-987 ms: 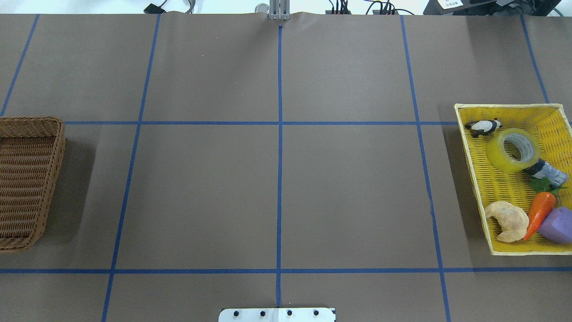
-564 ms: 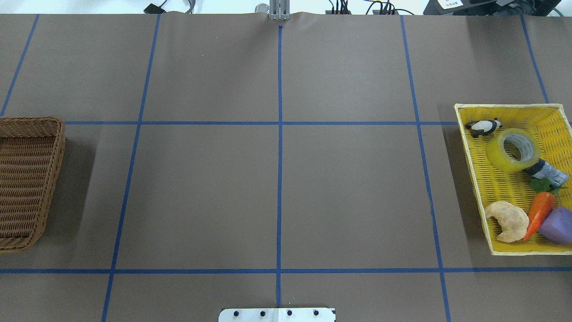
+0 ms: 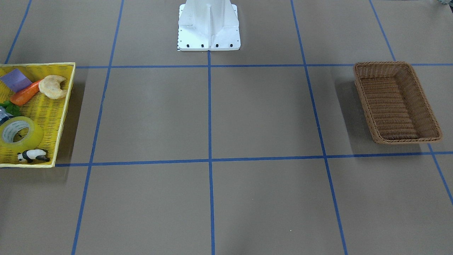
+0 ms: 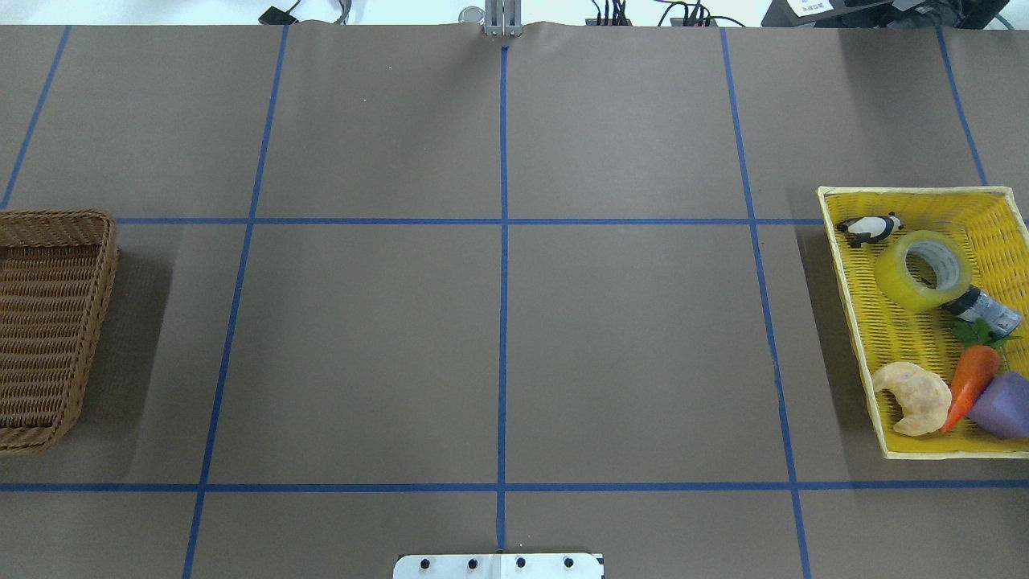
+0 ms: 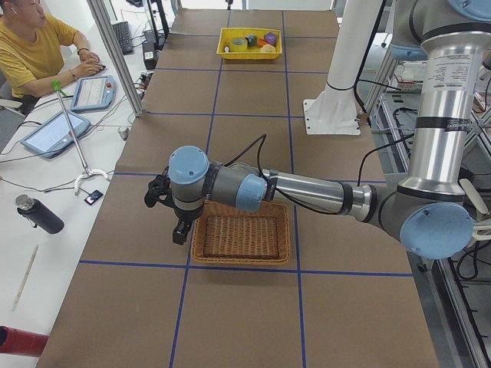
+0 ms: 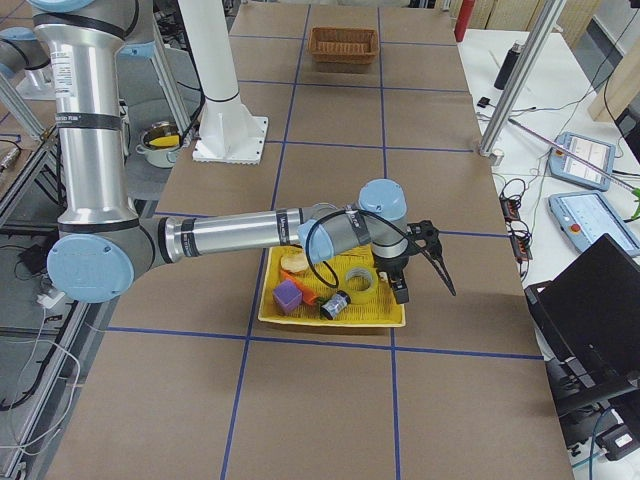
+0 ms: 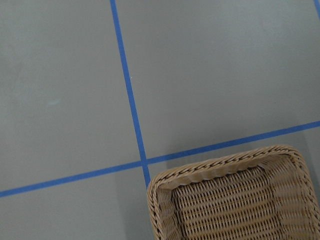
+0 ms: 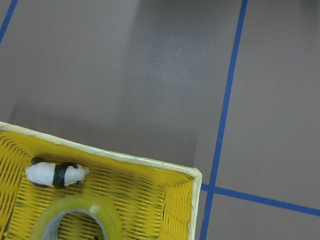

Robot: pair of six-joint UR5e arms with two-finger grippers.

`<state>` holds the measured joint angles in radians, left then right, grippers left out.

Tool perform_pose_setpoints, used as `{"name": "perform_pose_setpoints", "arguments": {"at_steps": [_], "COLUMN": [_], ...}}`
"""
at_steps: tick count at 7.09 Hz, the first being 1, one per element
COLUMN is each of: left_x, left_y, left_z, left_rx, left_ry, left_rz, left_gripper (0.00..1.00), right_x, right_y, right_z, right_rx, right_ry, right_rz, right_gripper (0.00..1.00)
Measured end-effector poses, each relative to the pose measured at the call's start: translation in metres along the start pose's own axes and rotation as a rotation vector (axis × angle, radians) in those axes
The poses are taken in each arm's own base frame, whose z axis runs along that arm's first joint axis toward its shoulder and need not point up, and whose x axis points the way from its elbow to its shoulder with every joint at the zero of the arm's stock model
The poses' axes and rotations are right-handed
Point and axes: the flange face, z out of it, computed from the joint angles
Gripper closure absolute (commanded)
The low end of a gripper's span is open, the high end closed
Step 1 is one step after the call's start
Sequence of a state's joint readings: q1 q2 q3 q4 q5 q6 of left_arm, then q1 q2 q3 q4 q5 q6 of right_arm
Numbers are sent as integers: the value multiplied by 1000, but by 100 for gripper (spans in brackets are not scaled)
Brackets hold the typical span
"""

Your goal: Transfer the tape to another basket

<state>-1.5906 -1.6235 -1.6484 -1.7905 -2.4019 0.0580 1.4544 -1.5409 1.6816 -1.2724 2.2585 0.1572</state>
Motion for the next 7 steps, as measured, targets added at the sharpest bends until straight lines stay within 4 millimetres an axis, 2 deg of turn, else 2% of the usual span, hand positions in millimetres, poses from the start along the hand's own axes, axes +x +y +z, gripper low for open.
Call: {"name": "perform_pose_setpoints", "arguments": {"at_steps": [1, 2, 3, 5, 7], "left_x": [-4, -5, -6, -7, -7], "left_y": [6, 9, 9, 9, 10], "left_z": [4, 5, 5, 6, 7], "left_rx": [21, 31, 39, 44, 44], "left_ry": [-1, -2, -2, -2, -2], "left_rz": [22, 33, 41, 47, 47], "left_gripper": [1, 1, 1, 1, 1], "right_x": [-8, -24, -37, -39, -55], "right_y": [-1, -1, 3, 15, 25], "right_z": [4, 20, 44, 87, 116], "right_rx": [9, 7, -9, -34, -70], "right_ry": [-11, -28, -41, -55, -74], "right_rz": [-28, -79, -124, -161, -202], "right_gripper": [0, 0, 0, 0, 0]}}
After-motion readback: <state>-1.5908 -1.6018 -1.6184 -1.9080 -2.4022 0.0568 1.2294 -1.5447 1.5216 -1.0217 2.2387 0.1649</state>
